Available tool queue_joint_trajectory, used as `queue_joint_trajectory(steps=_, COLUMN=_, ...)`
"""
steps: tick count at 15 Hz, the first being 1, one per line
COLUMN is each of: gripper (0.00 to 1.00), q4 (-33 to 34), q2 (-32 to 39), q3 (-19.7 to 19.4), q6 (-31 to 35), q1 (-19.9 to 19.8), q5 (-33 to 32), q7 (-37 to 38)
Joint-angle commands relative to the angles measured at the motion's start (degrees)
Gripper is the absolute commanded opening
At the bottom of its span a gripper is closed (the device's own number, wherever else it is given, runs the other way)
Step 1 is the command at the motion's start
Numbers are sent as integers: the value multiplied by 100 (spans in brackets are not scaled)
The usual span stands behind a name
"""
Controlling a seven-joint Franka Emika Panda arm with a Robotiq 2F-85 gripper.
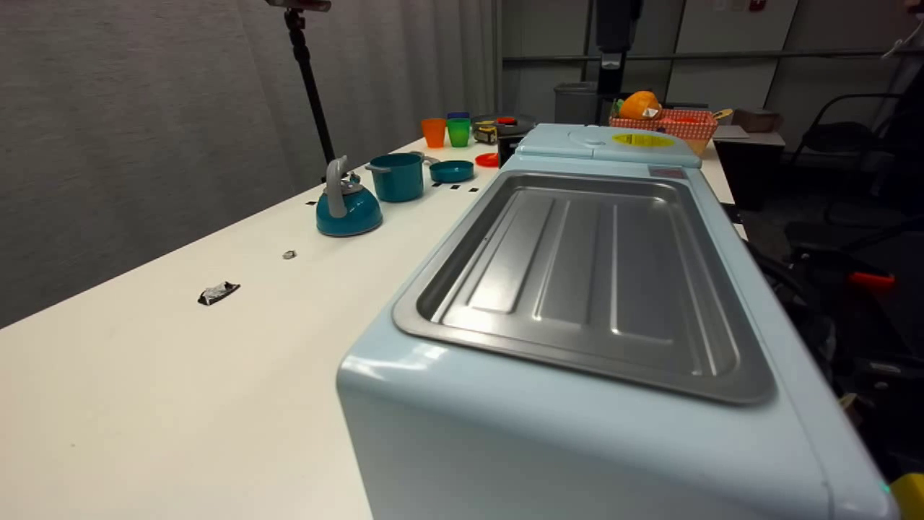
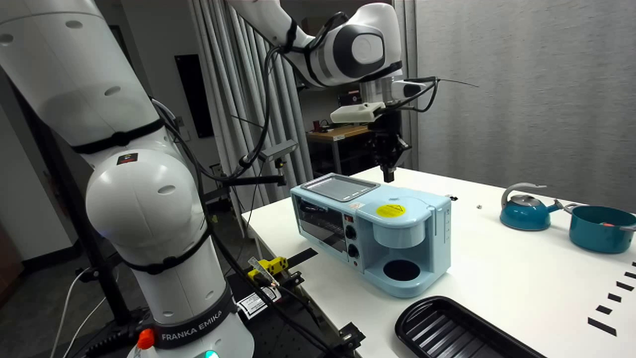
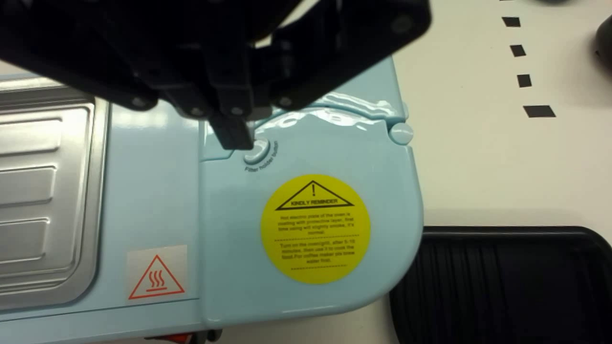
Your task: Push the button on the breakfast maker to open the chamber
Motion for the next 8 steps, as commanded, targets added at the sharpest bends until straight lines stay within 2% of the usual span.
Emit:
queue_joint_trajectory(steps=1, gripper=0, q4=-85, q2=19, q3=35, q6=273, q1=32, q5=-50, q7=105)
queue_joint_trajectory(steps=8, gripper=0, q4=-121, q2=16, q3=54, q6=240, q1=30, q5=-24, q7=171)
